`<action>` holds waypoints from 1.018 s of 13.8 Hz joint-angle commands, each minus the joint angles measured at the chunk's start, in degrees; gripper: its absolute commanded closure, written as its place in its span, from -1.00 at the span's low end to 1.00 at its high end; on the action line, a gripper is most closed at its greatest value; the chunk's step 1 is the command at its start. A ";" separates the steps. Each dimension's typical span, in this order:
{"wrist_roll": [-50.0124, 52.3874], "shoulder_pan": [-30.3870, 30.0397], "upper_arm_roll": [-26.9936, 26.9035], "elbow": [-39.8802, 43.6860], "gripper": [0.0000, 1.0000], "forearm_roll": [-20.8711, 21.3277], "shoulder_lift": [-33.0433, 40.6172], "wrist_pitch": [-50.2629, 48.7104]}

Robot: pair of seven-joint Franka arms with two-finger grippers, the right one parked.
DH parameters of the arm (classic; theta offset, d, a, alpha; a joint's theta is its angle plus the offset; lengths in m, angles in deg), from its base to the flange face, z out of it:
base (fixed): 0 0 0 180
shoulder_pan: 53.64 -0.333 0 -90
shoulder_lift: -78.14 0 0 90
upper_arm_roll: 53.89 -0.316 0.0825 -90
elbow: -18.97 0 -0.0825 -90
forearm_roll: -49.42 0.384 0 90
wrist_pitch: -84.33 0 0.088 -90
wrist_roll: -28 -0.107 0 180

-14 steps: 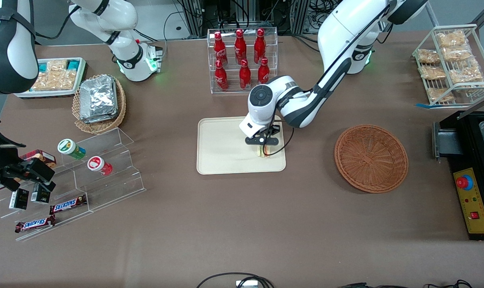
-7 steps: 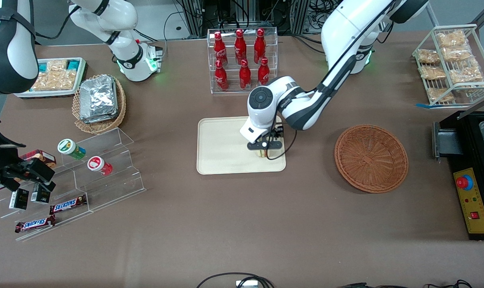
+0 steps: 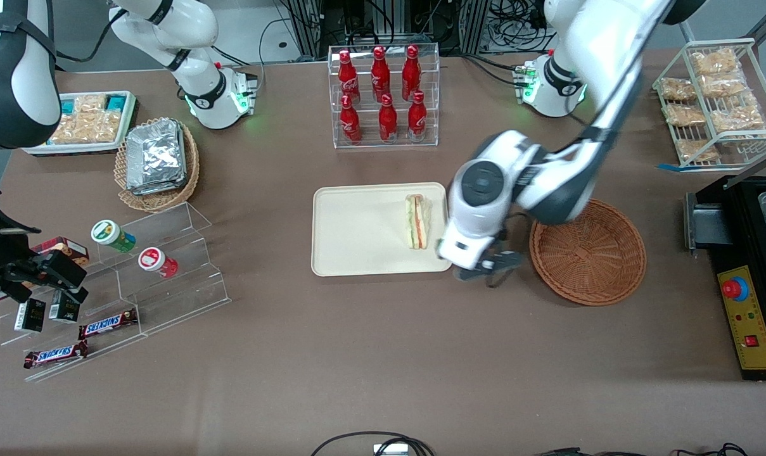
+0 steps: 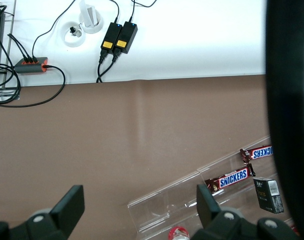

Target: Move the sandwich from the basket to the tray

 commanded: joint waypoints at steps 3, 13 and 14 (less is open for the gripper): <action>-4.49 -5.87 0.46 3.18 -1.00 -2.84 5.57 -9.59; -40.86 -15.29 -10.23 8.30 -1.00 -16.28 19.70 -30.36; -44.47 -15.11 -12.26 8.03 -1.00 -16.74 21.38 -31.32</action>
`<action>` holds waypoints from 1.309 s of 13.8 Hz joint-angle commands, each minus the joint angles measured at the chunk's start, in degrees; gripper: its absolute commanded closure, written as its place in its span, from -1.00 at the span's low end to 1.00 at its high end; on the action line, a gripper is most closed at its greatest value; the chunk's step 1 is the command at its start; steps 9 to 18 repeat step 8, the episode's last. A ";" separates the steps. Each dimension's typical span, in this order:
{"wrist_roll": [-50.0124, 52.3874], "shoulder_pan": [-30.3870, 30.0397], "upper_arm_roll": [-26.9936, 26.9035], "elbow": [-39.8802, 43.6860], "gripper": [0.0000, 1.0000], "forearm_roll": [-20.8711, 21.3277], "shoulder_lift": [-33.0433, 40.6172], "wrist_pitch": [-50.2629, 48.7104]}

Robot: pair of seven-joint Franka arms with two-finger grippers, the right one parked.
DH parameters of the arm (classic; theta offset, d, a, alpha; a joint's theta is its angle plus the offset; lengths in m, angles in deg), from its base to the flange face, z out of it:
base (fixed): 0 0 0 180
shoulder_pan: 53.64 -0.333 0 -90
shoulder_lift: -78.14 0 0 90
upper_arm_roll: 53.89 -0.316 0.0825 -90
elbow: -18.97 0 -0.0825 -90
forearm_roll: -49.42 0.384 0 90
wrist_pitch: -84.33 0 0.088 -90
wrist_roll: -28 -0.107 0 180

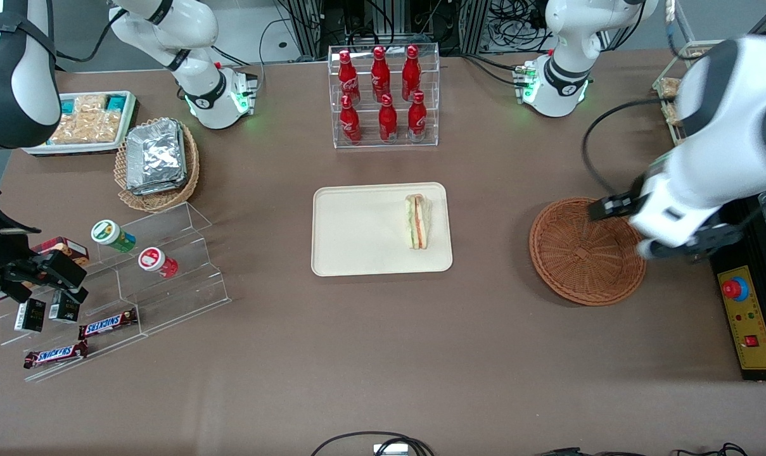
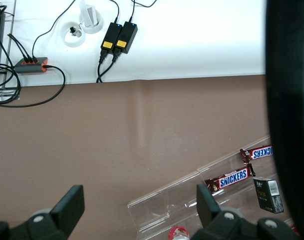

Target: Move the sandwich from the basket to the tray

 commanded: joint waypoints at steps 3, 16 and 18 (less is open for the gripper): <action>-18.83 1.68 -8.45 -2.54 -1.00 -2.28 8.99 -4.25; -26.26 1.41 -8.55 -3.51 -1.00 -1.48 10.32 -4.26; -26.26 1.41 -8.55 -3.51 -1.00 -1.48 10.32 -4.26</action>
